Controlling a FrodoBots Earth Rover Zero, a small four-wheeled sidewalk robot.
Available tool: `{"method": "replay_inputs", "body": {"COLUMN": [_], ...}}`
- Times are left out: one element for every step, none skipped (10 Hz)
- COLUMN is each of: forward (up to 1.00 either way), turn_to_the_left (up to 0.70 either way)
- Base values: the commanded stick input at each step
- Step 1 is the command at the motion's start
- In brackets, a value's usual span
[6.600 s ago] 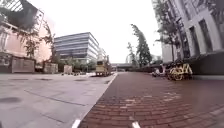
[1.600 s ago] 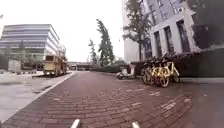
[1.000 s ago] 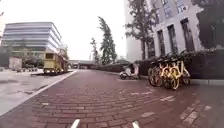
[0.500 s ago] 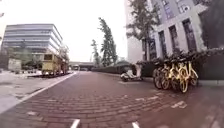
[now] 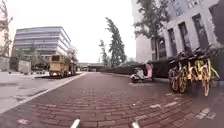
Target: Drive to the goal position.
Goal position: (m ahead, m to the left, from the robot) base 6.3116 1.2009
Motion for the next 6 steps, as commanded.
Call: {"method": "replay_inputs", "body": {"forward": [0.70,0.70,0.70,0.70,0.70,0.70], "turn_to_the_left": [0.00,0.00,0.00,0.00,0.00,0.00]}}
